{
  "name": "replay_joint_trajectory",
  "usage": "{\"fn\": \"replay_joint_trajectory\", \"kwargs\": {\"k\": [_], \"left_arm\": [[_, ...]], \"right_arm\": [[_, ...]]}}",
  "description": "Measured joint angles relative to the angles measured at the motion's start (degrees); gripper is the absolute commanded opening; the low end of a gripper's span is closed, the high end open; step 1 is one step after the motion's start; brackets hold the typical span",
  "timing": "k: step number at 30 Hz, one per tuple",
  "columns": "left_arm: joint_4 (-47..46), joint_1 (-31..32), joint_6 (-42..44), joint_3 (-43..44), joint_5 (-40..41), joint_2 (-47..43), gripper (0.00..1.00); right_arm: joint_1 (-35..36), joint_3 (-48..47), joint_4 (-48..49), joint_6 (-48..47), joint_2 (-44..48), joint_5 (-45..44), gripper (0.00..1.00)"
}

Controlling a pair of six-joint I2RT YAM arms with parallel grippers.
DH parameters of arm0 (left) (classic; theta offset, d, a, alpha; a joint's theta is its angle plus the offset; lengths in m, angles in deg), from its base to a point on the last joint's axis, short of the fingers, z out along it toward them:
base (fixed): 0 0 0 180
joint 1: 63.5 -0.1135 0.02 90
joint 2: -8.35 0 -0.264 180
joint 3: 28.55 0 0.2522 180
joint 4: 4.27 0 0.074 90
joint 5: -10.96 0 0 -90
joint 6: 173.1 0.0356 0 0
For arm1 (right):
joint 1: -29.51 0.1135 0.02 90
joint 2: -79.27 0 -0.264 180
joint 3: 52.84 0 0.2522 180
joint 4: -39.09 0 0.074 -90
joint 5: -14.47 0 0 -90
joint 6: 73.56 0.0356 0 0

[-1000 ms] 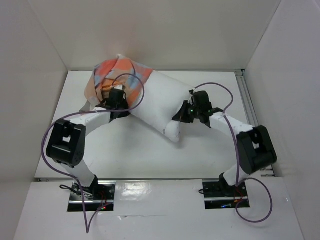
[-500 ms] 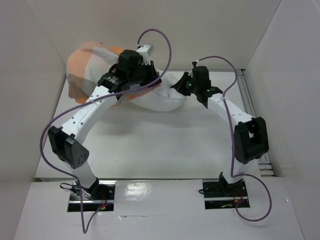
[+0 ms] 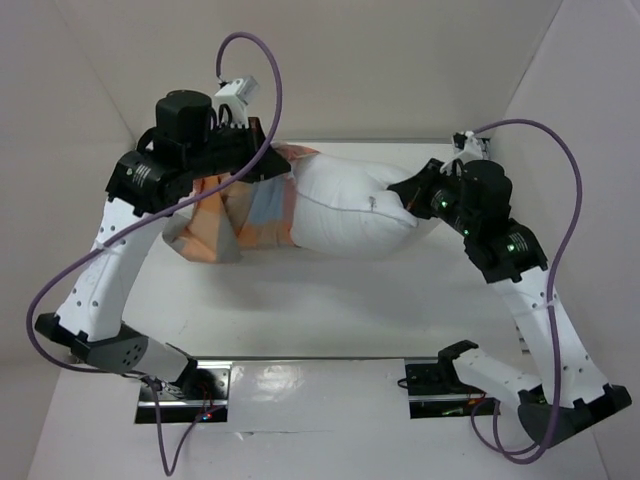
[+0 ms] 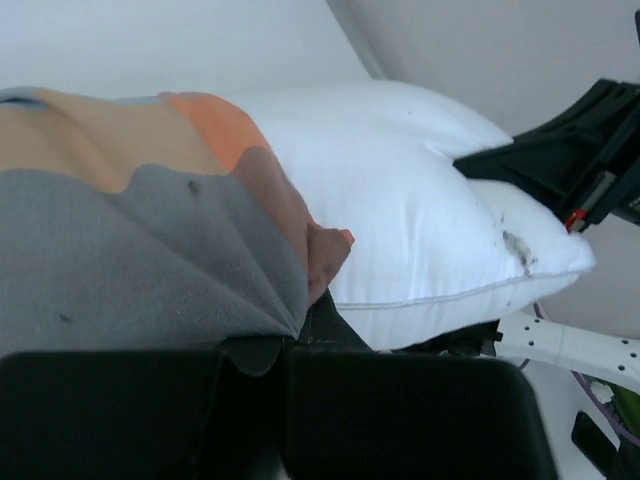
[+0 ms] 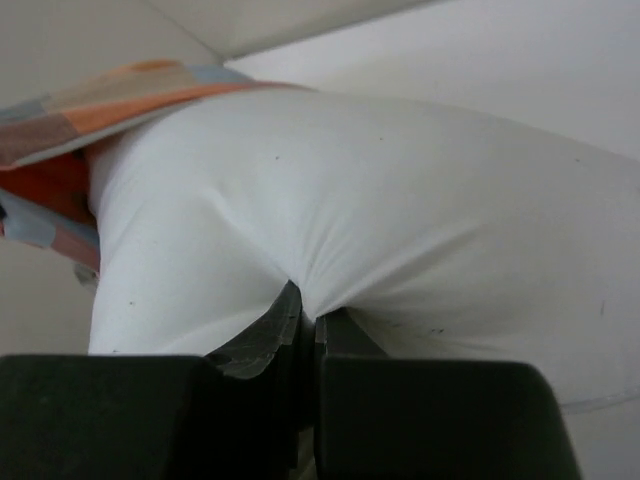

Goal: Put the pillow into the pillowcase

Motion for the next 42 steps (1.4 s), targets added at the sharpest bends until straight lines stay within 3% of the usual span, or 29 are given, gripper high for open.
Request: {"fn": "replay_joint_trajectory", "kwargs": {"k": [5, 6, 8, 9, 10, 11, 14, 17, 21, 24, 25, 28, 32, 37, 42], "left_arm": [[1.86, -1.31, 0.39, 9.73, 1.44, 13.46, 0.0], [1.81, -1.86, 0.42, 13.27, 1.73, 18.73, 0.14], [0.46, -2.69, 0.59, 19.71, 1.92, 28.46, 0.44], [-1.38, -2.91, 0.83, 21.38, 1.9, 32.48, 0.55], [-2.95, -2.99, 0.9, 21.64, 1.88, 35.39, 0.78], [-3.67, -2.99, 1.2, 21.4, 1.92, 37.05, 0.8], [-6.25, -3.04, 1.16, 17.81, 3.08, 37.88, 0.81], [-9.6, -3.3, 1.75, 11.54, 7.37, 31.76, 0.76], [-11.96, -3.96, 2.51, 1.99, 15.61, 16.7, 0.61], [-15.41, -4.48, 3.32, -4.55, 21.53, 5.31, 0.61], [-16.28, -4.55, 3.45, -6.8, 22.8, 2.27, 0.7], [-19.89, -4.2, 5.09, -16.65, 23.91, -4.0, 0.72], [-21.2, -1.86, 6.4, -23.15, 25.77, 0.42, 0.75], [-20.39, 0.7, 6.38, -23.45, 29.66, 14.6, 0.75], [-18.45, 3.58, 6.38, -19.91, 34.71, 19.12, 0.75]], "right_arm": [[-0.96, 0.55, -3.82, 6.32, -6.97, 1.57, 0.0], [-2.6, 0.94, -2.78, 8.41, -9.92, 3.91, 0.0], [-7.58, 4.96, 3.06, 14.6, -14.53, 10.6, 0.59], [-10.05, 7.45, 6.14, 17.38, -16.22, 12.92, 0.72], [-13.14, 9.75, 9.33, 19.37, -18.16, 14.67, 0.8], [-16.06, 10.75, 11.3, 20.72, -20.57, 15.91, 0.9], [-21.86, 6.49, 12.5, 19.04, -27.47, 14.36, 0.99], [-22.64, -0.66, 11.43, 13.31, -29.42, 7.98, 1.0], [-21.79, -3.74, 11.45, 7.13, -23.63, -2.38, 1.0], [-21.29, -3.02, 11.06, 4.07, -18.29, -8.17, 1.0], [-21.09, -2.21, 11.13, 2.95, -16.83, -9.44, 1.0], [-18.91, 0.11, 10.27, -1.25, -15.17, -10.21, 1.0], [-14.67, 0.44, 8.66, -4.92, -21.66, -9.35, 1.0], [-13.6, 2.29, 6.23, -6.4, -29.88, -8.24, 1.0], [-14.34, 2.01, 5.53, -7.26, -30.77, -8.46, 1.0]]}}
